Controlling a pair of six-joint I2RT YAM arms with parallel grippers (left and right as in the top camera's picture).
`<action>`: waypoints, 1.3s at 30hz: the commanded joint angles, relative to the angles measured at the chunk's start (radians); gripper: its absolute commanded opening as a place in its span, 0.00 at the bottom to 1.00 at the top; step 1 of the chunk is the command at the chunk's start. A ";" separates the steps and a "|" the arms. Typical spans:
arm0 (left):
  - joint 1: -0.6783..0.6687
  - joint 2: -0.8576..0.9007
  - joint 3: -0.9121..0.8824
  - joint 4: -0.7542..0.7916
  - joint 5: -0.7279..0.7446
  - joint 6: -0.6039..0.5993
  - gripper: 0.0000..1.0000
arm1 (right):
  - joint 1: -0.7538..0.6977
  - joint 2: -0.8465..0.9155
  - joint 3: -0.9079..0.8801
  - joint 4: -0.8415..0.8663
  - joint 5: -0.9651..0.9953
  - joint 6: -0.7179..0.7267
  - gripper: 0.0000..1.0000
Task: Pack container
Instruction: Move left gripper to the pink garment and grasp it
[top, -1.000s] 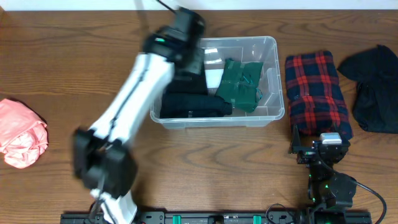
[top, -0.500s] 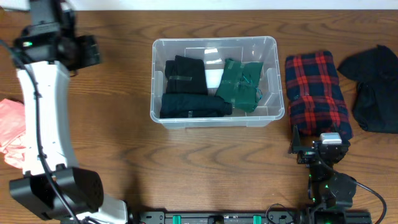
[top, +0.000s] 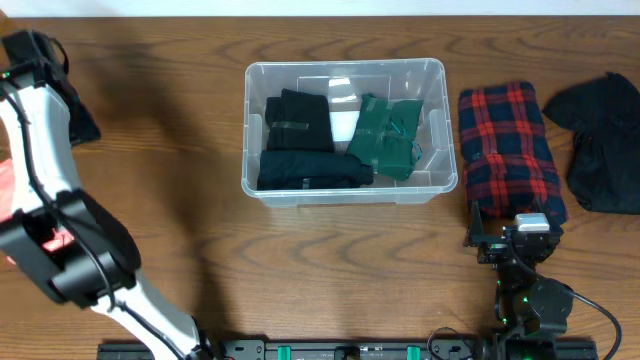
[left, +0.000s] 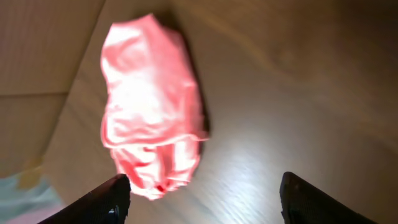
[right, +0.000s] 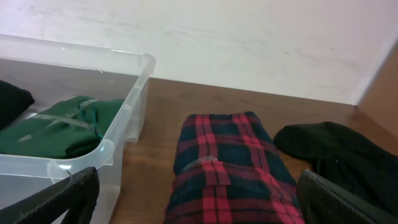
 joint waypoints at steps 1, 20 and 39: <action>0.027 0.065 -0.012 0.006 -0.135 0.006 0.78 | 0.014 -0.004 -0.002 -0.004 0.007 -0.014 0.99; 0.126 0.267 -0.013 0.105 -0.152 0.044 0.85 | 0.014 -0.004 -0.002 -0.004 0.007 -0.014 0.99; 0.202 0.363 -0.017 0.126 -0.152 0.043 0.82 | 0.014 -0.004 -0.002 -0.004 0.007 -0.014 0.99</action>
